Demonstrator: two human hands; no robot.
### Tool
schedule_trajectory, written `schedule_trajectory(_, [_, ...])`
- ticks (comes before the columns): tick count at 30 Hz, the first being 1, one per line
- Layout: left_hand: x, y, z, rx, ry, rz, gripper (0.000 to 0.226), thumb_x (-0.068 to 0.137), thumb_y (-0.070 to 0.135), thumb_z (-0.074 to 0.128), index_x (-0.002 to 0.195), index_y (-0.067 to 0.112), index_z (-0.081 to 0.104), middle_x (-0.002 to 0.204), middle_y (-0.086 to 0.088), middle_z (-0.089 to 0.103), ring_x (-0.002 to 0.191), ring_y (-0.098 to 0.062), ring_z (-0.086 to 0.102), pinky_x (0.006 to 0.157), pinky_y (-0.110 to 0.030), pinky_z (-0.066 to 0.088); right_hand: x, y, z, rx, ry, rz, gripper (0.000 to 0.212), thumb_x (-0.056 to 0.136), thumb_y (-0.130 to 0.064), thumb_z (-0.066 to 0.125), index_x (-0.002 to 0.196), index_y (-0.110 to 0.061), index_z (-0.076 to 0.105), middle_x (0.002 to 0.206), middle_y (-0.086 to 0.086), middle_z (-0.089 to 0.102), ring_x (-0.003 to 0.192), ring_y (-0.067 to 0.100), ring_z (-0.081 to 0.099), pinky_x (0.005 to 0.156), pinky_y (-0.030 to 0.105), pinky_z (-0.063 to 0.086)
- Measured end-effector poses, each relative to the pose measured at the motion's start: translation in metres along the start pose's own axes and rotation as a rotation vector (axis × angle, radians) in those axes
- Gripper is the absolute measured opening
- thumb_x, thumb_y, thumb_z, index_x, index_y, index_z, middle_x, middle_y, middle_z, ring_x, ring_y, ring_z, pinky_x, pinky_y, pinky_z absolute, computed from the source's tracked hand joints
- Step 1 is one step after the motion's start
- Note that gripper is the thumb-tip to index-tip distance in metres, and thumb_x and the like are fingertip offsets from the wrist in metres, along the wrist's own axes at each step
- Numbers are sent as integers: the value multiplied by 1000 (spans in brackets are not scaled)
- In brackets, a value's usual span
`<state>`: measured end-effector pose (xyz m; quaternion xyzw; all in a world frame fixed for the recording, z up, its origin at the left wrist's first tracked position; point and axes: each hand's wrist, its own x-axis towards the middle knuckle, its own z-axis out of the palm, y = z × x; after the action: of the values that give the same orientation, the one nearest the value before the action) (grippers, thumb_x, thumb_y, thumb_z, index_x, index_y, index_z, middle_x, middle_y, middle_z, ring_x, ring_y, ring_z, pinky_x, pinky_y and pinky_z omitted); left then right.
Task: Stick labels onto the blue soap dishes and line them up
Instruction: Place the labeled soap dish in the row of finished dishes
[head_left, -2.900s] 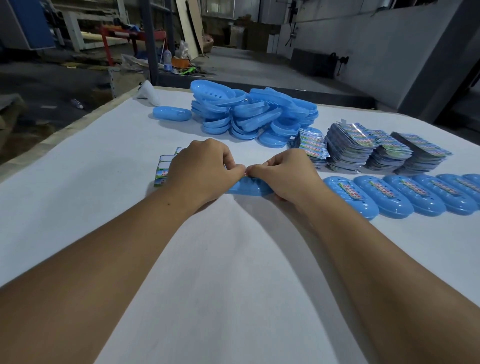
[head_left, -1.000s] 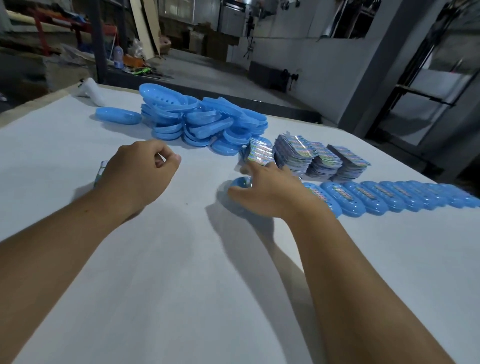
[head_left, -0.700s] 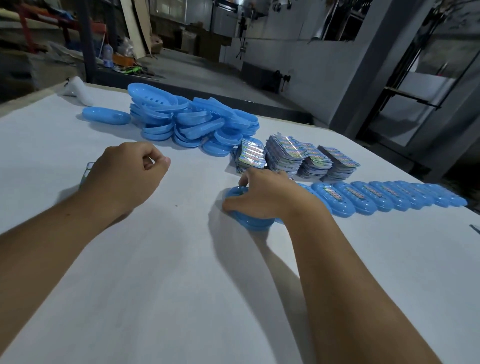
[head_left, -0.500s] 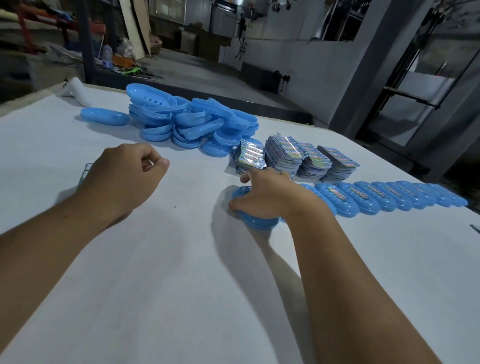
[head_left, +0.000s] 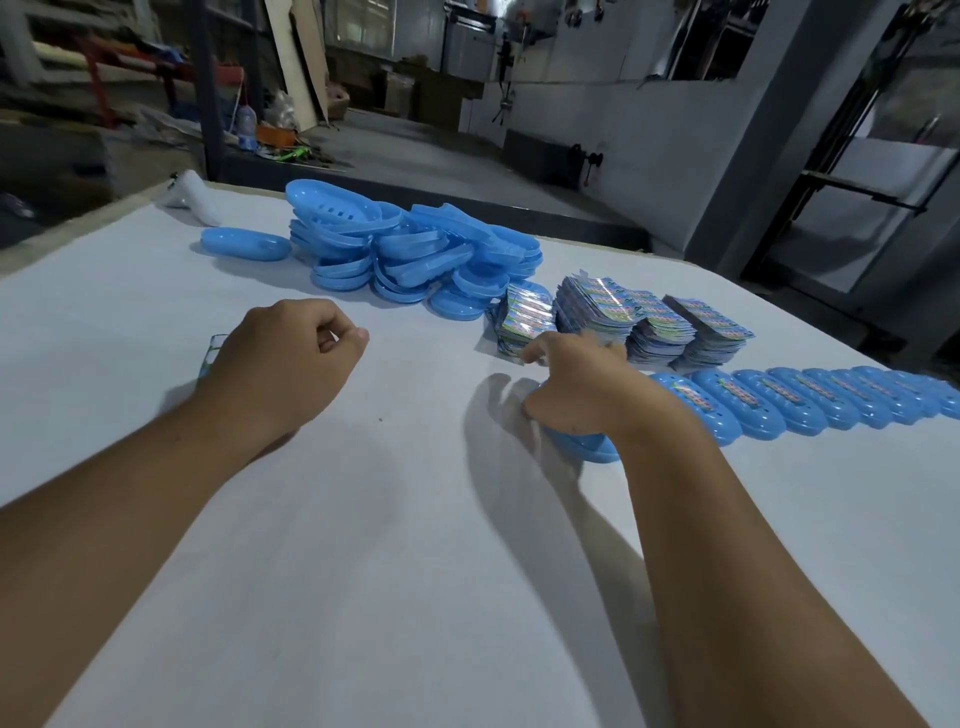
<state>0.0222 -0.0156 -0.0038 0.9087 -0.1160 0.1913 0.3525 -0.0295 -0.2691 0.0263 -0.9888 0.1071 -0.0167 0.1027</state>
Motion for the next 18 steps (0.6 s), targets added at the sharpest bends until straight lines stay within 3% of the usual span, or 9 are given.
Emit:
schedule_trajectory(4, [-1,-3,0,-16,2,-14,20,94,39,62,81,24,66,74,7,64,72,-11,58,72,-31,46,4,-17,8,115,179,-179,37,87,-35,67,123,-30,62,122,-1,58,124,25,43,88,28,21])
schedule_trajectory(8, [-2,-8,2,-10,43,-46,22,93,38,63,75,27,63,72,12,64,74,-14,60,72,-31,50,5,-39,29,224,218,-283,26,89,-39,64,115,-33,67,113,-8,55,119,24,44,89,27,28])
schedule_trajectory(13, [26,-11,0,109,123,27,12,96,33,59,95,23,65,98,3,65,87,-18,60,79,-37,55,8,-51,42,322,231,-341,24,90,-39,65,112,-31,69,108,-12,53,116,21,48,90,28,35])
schedule_trajectory(16, [62,-14,-3,217,180,121,16,98,25,56,111,18,63,115,-2,61,99,-22,59,78,-36,49,9,-54,47,367,242,-369,20,90,-38,66,109,-32,69,104,-14,56,109,19,53,90,29,41])
schedule_trajectory(18, [89,-16,-7,299,187,138,24,98,18,53,121,18,59,127,-3,57,110,-24,55,85,-40,46,10,-56,50,390,251,-382,18,91,-38,67,108,-34,69,104,-14,57,107,19,54,92,32,45])
